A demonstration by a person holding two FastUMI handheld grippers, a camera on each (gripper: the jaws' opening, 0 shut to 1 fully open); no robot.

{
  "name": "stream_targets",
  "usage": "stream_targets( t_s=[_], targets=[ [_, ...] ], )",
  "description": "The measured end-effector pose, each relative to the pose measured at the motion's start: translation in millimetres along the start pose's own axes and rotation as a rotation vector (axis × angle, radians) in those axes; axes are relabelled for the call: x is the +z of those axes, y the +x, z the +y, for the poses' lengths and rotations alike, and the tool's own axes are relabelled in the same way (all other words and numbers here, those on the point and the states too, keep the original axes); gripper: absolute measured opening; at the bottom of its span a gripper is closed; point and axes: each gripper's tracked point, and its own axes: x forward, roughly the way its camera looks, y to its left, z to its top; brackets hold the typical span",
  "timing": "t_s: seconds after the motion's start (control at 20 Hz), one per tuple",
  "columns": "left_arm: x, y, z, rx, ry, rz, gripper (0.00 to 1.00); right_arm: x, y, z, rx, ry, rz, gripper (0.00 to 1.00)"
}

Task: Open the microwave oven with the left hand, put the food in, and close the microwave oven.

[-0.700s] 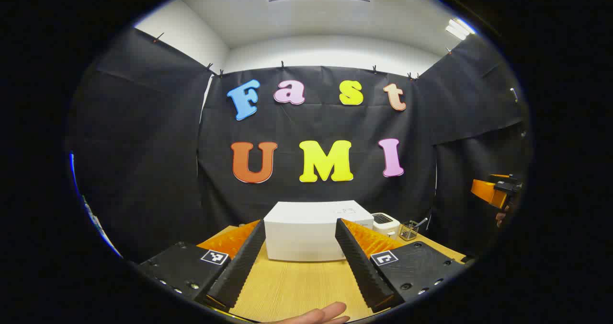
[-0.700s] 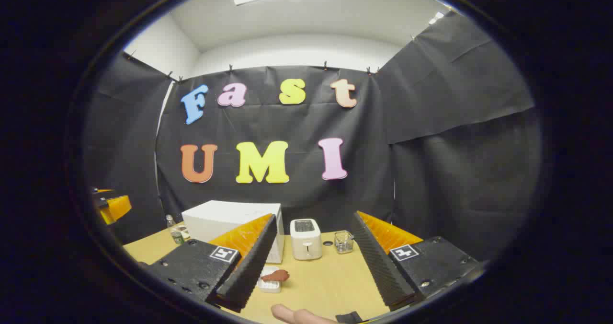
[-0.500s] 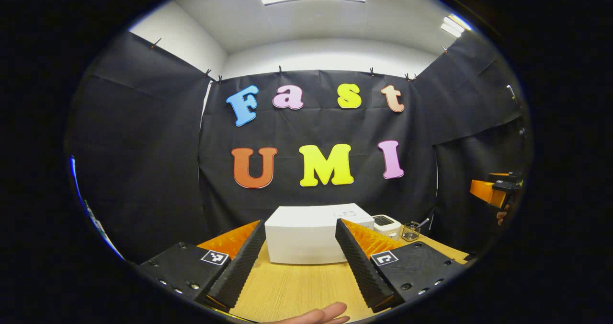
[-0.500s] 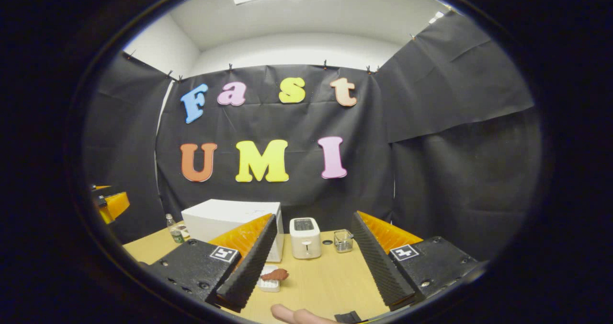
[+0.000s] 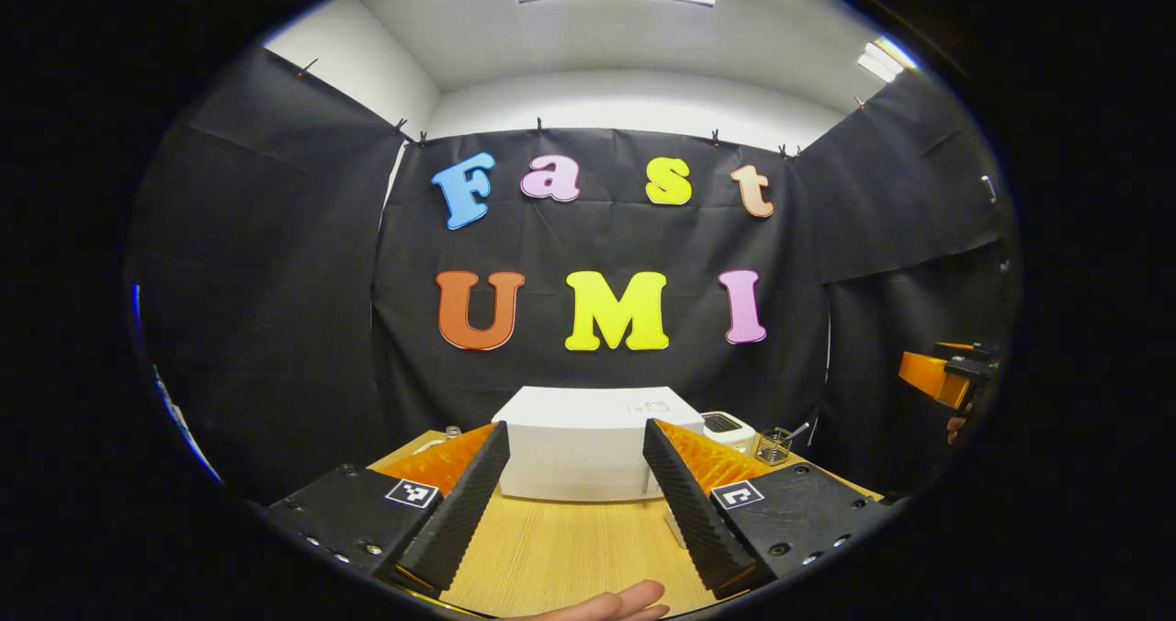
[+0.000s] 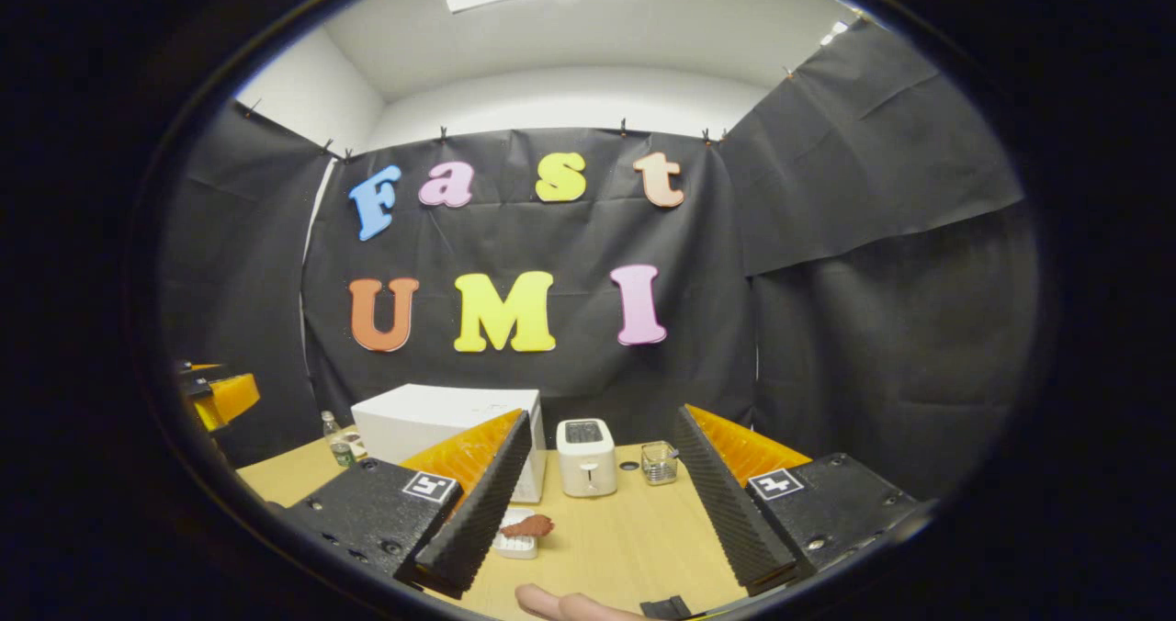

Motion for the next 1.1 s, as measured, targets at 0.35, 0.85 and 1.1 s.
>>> stream_targets(
  t_s=[0.35, 0.85, 1.1],
  targets=[
    [-19.6, 15.2, -11.3, -0.011, -0.01, 0.017, 0.92, -11.8, -2.6, 6.0, 0.025, 0.007, 0.009, 0.89],
    [-89.4, 107.4, -72.4, -0.148, -0.023, 0.115, 0.92, -14.4, -8.4, -5.6, 0.011, 0.024, -0.013, 0.89],
    [-139.3, 161.5, -102.6, -0.172, -0.008, 0.164, 0.92, -19.6, -10.8, -15.0, 0.009, 0.019, -0.018, 0.89]
  ],
)
